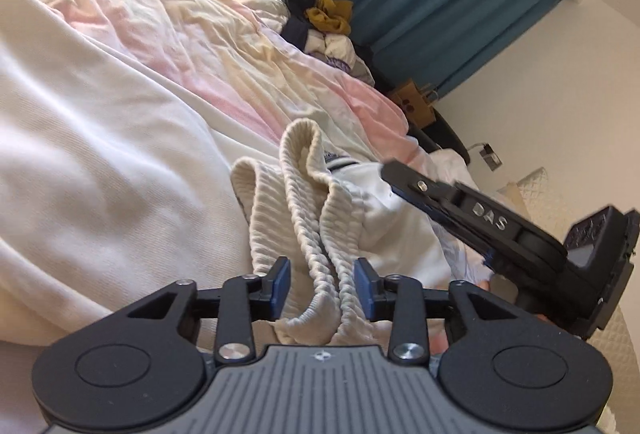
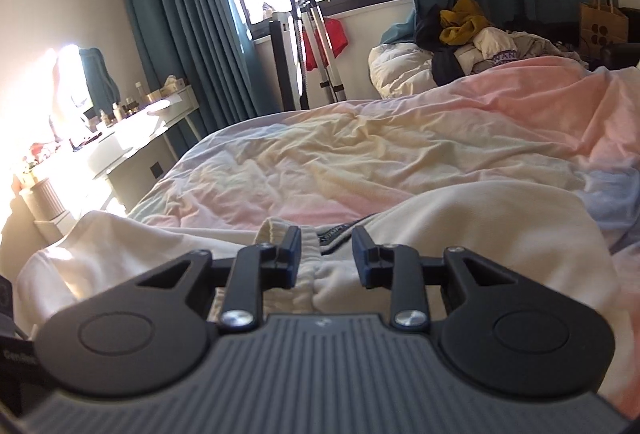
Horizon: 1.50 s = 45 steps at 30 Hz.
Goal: Fold clothes
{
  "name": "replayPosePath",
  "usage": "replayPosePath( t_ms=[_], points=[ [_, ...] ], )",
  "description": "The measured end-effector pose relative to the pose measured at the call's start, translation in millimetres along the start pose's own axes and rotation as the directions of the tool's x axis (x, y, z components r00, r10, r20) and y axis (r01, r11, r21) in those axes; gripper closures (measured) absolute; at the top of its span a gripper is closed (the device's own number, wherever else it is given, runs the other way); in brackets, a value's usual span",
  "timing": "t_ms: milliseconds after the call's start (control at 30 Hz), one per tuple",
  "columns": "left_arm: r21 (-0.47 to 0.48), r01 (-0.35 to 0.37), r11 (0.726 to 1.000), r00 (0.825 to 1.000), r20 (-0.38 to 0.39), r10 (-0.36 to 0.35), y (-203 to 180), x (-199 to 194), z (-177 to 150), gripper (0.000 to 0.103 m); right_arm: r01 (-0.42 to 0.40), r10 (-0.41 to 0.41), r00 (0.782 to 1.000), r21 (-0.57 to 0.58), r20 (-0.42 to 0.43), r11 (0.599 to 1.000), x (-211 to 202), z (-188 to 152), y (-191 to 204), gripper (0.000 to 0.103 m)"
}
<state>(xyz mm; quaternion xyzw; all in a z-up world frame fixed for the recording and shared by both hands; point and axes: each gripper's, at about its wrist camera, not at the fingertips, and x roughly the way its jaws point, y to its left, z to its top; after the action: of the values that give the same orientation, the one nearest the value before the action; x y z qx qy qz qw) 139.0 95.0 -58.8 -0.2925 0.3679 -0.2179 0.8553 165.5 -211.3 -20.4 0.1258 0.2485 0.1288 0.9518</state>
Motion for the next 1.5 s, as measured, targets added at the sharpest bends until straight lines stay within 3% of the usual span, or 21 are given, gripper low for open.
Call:
replayPosePath(
  t_ms=[133,167,233,300,400,500,567,667,767,800,933,967,1000,1100,1133,1200,1333,1500],
  points=[
    [-0.143,-0.076,0.987,0.994,0.065,0.086,15,-47,3,0.035,0.106,-0.103,0.993,0.062,-0.051,0.992,-26,-10,-20,0.071],
    [-0.183,-0.113,0.977,0.989,0.07,0.128,19,-59,3,0.025,0.139,-0.135,0.989,0.065,-0.065,0.988,-30,-14,-24,0.071],
    [-0.268,-0.207,0.941,0.969,0.073,0.234,23,-87,0,0.021,0.194,-0.187,0.978,0.082,-0.087,0.977,-36,-19,-29,0.071],
    [-0.348,-0.205,0.915,0.962,0.101,0.254,34,-116,-1,0.018,0.227,-0.22,0.972,0.097,-0.084,0.969,-42,-23,-33,0.071],
    [-0.484,-0.202,0.851,0.95,0.114,0.291,61,-144,-3,0.018,0.279,-0.271,0.957,0.07,-0.105,0.958,-36,-27,-34,0.072],
    [-0.584,-0.227,0.779,0.93,0.106,0.351,92,-163,-4,0.018,0.289,-0.267,0.941,0.087,-0.206,0.953,-14,-39,-43,0.072],
    [-0.654,-0.195,0.731,0.93,0.113,0.349,116,-166,-4,0.018,0.291,-0.256,0.934,0.115,-0.249,0.95,-5,-46,-49,0.072],
    [-0.69,-0.144,0.709,0.925,0.16,0.344,139,-162,7,0.021,0.289,-0.248,0.935,0.141,-0.252,0.947,-4,-47,-51,0.072],
    [-0.679,-0.174,0.714,0.907,0.172,0.384,149,-153,21,0.022,0.282,-0.239,0.94,0.157,-0.244,0.947,-4,-46,-49,0.072],
    [-0.674,-0.185,0.715,0.9,0.176,0.398,153,-149,25,0.024,0.279,-0.236,0.941,0.162,-0.243,0.946,-4,-46,-48,0.072],
    [-0.709,-0.21,0.673,0.863,0.19,0.469,171,-138,34,0.041,0.287,-0.247,0.944,0.175,-0.22,0.942,-6,-42,-49,0.072],
    [-0.708,-0.216,0.672,0.851,0.201,0.485,173,-136,37,0.05,0.298,-0.263,0.943,0.163,-0.206,0.941,-9,-41,-48,0.074],
    [-0.694,-0.237,0.68,0.837,0.209,0.506,172,-135,40,0.065,0.309,-0.278,0.941,0.151,-0.191,0.939,-11,-39,-47,0.074],
    [-0.638,-0.299,0.71,0.796,0.244,0.554,163,-132,50,0.085,0.356,-0.347,0.932,0.072,-0.106,0.932,-23,-32,-42,0.072],
    [-0.616,-0.309,0.725,0.787,0.263,0.558,158,-131,52,0.087,0.36,-0.353,0.93,0.062,-0.102,0.931,-22,-32,-42,0.072],
    [-0.56,-0.328,0.761,0.77,0.307,0.559,144,-133,57,0.09,0.341,-0.321,0.931,0.096,-0.174,0.935,-9,-37,-52,0.072],
    [-0.4,-0.355,0.845,0.737,0.436,0.516,87,-125,72,0.092,0.35,-0.319,0.919,0.104,-0.232,0.931,11,-44,-59,0.072],
    [-0.159,-0.396,0.904,0.712,0.569,0.412,-16,-106,82,0.092,0.306,-0.259,0.94,0.212,-0.221,0.928,-4,-35,-67,0.072]
  ],
)
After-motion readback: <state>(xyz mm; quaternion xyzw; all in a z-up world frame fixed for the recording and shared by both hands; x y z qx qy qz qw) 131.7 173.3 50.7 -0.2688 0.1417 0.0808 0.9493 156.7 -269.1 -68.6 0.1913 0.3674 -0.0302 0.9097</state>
